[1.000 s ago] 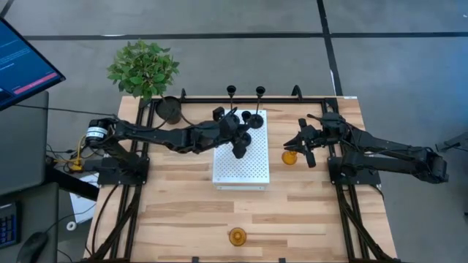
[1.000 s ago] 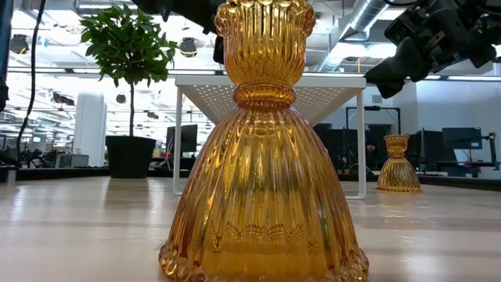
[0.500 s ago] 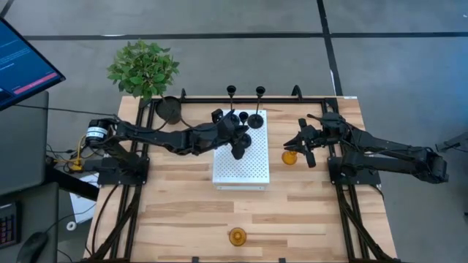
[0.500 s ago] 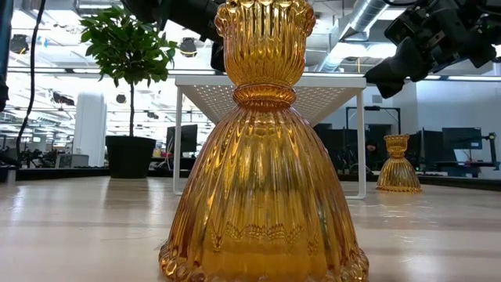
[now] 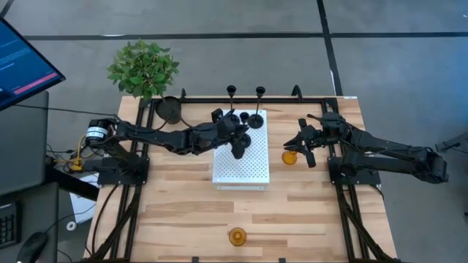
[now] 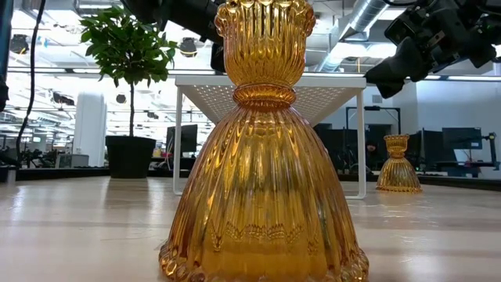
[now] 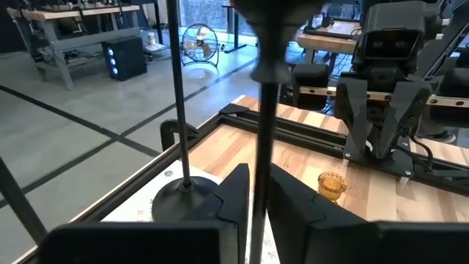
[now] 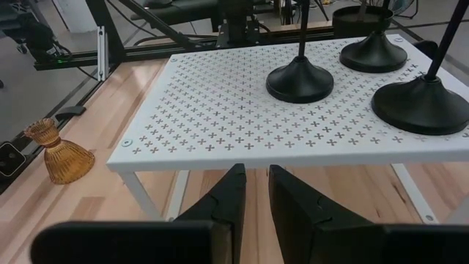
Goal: Pick & Place candle stick holders
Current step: Put the black candle holder on the shelf, then put the top yellow glass candle holder on the shelf
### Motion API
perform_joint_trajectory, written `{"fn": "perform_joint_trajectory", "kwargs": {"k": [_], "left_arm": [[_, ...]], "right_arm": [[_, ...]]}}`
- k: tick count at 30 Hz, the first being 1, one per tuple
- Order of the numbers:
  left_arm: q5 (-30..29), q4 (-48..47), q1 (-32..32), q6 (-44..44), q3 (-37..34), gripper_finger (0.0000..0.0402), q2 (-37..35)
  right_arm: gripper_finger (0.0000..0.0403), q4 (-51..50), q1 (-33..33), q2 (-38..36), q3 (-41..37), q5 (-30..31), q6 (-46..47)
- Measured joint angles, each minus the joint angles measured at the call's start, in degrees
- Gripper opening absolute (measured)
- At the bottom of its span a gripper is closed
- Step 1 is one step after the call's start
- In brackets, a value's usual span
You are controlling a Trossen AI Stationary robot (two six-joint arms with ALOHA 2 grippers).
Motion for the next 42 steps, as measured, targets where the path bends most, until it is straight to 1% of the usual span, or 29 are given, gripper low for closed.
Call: {"fn": "perform_joint_trajectory", "kwargs": {"k": [6, 9, 16, 20, 23, 26, 32, 37, 42], "left_arm": [[0.00, -0.01, 0.33, 0.27, 0.00, 0.0068, 0.00], [0.01, 0.00, 0.30, 1.73, 0.00, 0.0086, -0.02], [0.02, -0.08, -0.44, 1.99, 0.00, 0.0135, -0.24], [0.15, -0.35, -1.51, 4.83, 0.06, 0.0151, -1.55], [-0.01, -1.45, -2.58, 5.02, 0.04, 0.0156, -3.39], [0.01, -4.99, -3.79, 5.01, 0.04, 0.0156, -5.85], [0.00, -17.08, -6.84, 4.88, 0.02, 0.0156, -12.41], [0.12, -18.43, -8.21, 4.78, 0.00, 0.0156, -16.74], [0.39, -21.34, -8.51, 4.75, 0.00, 0.0156, -18.84]], "right_arm": [[0.0054, 0.00, 0.00, 0.00, 0.00, 0.00, 0.00], [0.0054, 0.00, 0.00, 0.00, 0.00, 0.00, 0.00], [0.0054, -0.52, 0.00, -0.01, 0.00, 0.00, 0.02], [0.0054, -1.61, -0.02, -0.02, 0.00, 0.00, 0.11], [0.0054, -1.98, -0.02, -0.02, 0.00, 0.00, 0.11], [0.0054, -2.10, -0.02, -0.02, 0.00, 0.00, 0.10], [0.0054, -2.11, 0.00, -0.02, 0.00, -0.02, 0.09], [0.0054, -2.05, -0.02, -0.02, 0.00, 0.00, 0.07], [0.0054, -2.08, -0.02, -0.02, 0.00, -0.02, 0.12]]}}
